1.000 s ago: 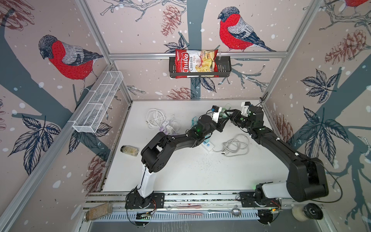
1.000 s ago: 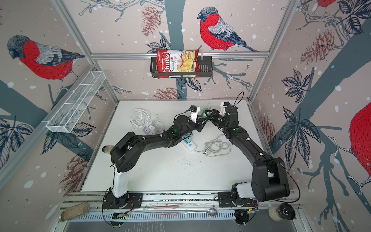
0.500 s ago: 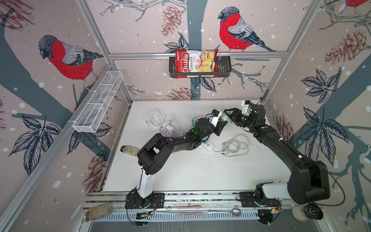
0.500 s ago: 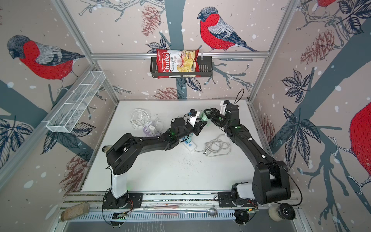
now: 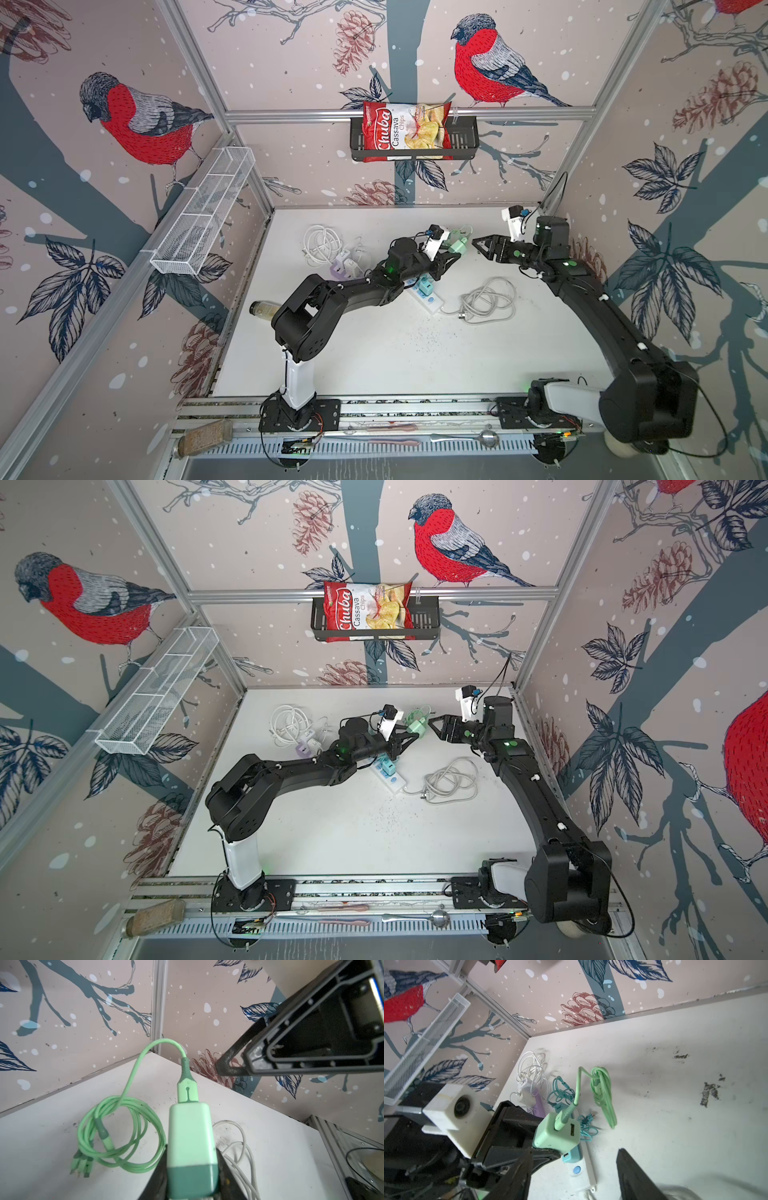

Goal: Insert plugs into power strip
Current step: Pass the plug.

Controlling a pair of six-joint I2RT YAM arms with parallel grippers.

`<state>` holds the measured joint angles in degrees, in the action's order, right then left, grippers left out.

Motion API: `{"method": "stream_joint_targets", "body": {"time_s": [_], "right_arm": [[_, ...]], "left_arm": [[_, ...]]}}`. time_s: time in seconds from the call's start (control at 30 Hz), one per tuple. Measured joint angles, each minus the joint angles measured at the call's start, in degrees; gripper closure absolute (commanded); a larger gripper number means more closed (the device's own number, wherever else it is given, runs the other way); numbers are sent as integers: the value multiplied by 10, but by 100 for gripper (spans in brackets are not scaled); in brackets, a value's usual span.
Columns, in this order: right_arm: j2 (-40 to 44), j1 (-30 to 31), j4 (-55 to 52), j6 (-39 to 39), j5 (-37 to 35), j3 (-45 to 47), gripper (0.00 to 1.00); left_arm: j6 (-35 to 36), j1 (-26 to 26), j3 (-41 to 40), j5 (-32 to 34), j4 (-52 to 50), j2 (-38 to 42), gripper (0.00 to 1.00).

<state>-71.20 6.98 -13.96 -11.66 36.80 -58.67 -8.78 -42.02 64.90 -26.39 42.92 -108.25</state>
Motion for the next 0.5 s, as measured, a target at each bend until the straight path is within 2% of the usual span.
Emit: {"method": "stream_joint_targets", "body": {"time_s": [0.17, 0.4, 0.5], "right_arm": [[8, 8, -5, 60, 1, -3, 43], [51, 101, -17, 120, -4, 2, 46], [52, 119, -29, 135, -22, 1, 47]], "left_arm": [[2, 7, -4, -55, -19, 23, 100], [13, 28, -17, -132, -64, 62, 100], [13, 39, -29, -157, -68, 79, 100]]}}
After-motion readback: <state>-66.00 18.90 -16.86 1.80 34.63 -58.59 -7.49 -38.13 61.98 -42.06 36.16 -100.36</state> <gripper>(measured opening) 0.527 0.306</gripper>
